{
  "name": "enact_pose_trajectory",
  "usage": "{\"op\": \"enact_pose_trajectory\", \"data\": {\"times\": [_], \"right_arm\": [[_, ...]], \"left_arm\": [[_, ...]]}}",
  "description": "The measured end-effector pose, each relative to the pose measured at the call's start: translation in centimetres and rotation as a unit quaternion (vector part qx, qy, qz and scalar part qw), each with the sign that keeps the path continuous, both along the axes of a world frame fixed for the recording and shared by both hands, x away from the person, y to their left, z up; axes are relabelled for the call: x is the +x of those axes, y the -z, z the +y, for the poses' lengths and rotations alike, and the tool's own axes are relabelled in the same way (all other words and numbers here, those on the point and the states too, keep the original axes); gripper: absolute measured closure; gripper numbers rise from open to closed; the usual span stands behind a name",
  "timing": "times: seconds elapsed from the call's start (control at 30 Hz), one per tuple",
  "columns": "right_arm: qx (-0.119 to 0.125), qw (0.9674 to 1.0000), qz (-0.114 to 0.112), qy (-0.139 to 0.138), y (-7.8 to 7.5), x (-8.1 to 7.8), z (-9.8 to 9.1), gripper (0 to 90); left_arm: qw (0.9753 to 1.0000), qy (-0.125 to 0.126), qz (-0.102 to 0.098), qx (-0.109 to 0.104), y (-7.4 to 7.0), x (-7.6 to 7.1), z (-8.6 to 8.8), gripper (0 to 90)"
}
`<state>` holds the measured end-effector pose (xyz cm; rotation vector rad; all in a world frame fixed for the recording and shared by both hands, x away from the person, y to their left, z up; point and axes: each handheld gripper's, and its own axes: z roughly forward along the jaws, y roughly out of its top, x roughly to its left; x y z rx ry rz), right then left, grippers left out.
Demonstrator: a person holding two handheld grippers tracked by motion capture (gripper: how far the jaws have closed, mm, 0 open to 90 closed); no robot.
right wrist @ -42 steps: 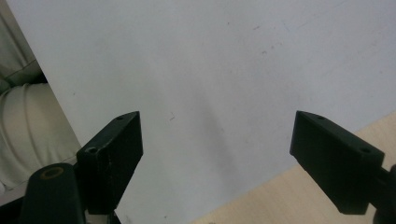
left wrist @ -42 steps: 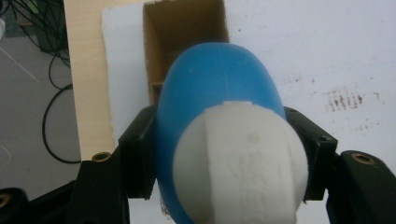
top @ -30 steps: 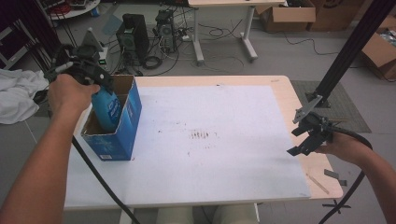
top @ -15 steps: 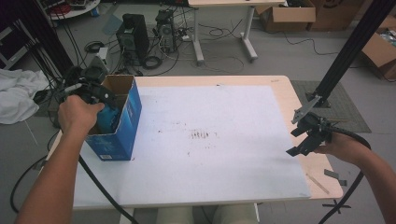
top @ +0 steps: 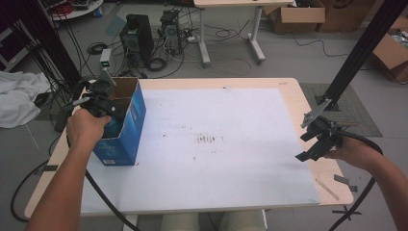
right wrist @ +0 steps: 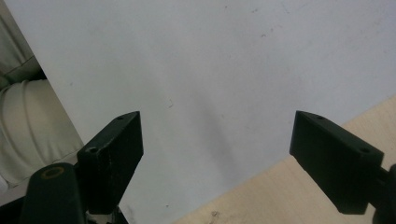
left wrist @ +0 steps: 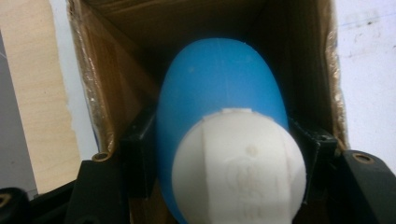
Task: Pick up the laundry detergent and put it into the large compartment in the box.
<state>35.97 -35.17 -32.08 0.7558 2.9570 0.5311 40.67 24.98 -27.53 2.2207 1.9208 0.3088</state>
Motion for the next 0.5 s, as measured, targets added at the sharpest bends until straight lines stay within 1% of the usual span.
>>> {"op": "enact_pose_trajectory", "data": {"times": [0.1,0.27,0.5], "right_arm": [[0.0,1.0,-0.001,-0.002,0.05,-0.03,-0.04,17.2],[0.001,1.0,-0.001,0.0,0.1,-0.08,-0.01,17.2],[0.0,1.0,0.0,0.0,0.12,-0.23,0.09,17.2]], "left_arm": [[1.0,-0.003,-0.001,-0.002,0.06,-0.03,-0.01,38.1],[1.0,-0.001,0.002,-0.002,0.07,-0.08,0.1,37.9],[0.9999,-0.007,-0.005,-0.012,0.19,-0.26,0.41,37.6]]}}
